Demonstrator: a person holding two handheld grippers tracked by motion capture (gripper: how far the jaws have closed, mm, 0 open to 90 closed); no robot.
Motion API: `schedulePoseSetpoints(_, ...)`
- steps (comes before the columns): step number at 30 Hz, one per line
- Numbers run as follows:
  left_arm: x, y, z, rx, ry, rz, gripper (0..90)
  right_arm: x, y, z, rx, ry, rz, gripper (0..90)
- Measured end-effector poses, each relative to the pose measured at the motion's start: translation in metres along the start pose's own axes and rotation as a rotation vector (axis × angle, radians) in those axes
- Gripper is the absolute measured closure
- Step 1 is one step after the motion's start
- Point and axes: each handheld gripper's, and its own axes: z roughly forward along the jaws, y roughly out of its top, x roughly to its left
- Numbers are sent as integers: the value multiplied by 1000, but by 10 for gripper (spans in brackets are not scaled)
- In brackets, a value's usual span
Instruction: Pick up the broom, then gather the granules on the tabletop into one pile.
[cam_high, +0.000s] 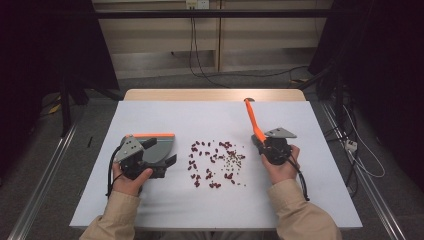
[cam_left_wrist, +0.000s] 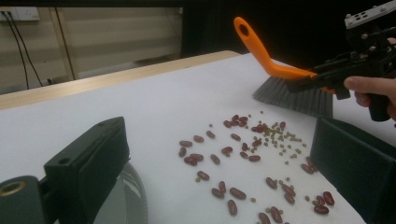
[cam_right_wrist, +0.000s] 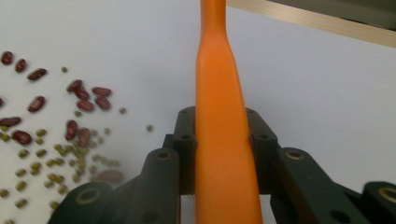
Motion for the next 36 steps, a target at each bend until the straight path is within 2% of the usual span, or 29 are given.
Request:
schedulePoseSetpoints(1,0,0,0,-2,3,-4,45,9,3,5,-9,23,22,714)
schedulePoseSetpoints(3,1,0,-1,-1,5,-6,45,14,5,6,-16,19,22,714)
schedulePoseSetpoints(4,1,0,-2,1,5,-5,45,19,6,8,-27,33,35,714)
schedulePoseSetpoints(5,2,0,-2,2,8,-4,45,31,8,11,-37,36,29,713)
schedulePoseSetpoints(6,2,-1,-3,3,8,-3,45,31,8,11,-37,36,29,713)
schedulePoseSetpoints(8,2,-1,-4,1,9,-5,45,42,11,14,-38,41,6,714)
schedulePoseSetpoints(10,3,-1,-4,2,8,-6,45,49,12,15,-41,68,15,713)
schedulePoseSetpoints(11,3,-2,-4,5,11,-4,45,55,13,15,-43,69,3,713)
schedulePoseSetpoints(13,4,-1,-4,2,9,-7,45,57,13,16,-45,77,4,713)
schedulePoseSetpoints(16,4,-1,-3,0,9,-11,45,63,12,14,-46,73,-27,713)
schedulePoseSetpoints(21,5,-1,-1,6,9,-3,45,68,11,11,-52,99,-28,713)
schedulePoseSetpoints(25,5,-1,-2,1,8,-14,46,75,11,10,-53,104,-61,713)
schedulePoseSetpoints(30,6,-2,-3,7,12,-11,46,75,13,7,-53,151,-50,713)
schedulePoseSetpoints(31,6,-2,-3,7,11,-10,46,71,17,3,-85,139,-58,713)
schedulePoseSetpoints(32,5,-2,-4,4,11,-12,46,71,17,3,-85,139,-58,713)
schedulePoseSetpoints(36,6,-3,-6,9,13,-11,46,53,28,1,-110,144,-26,713)
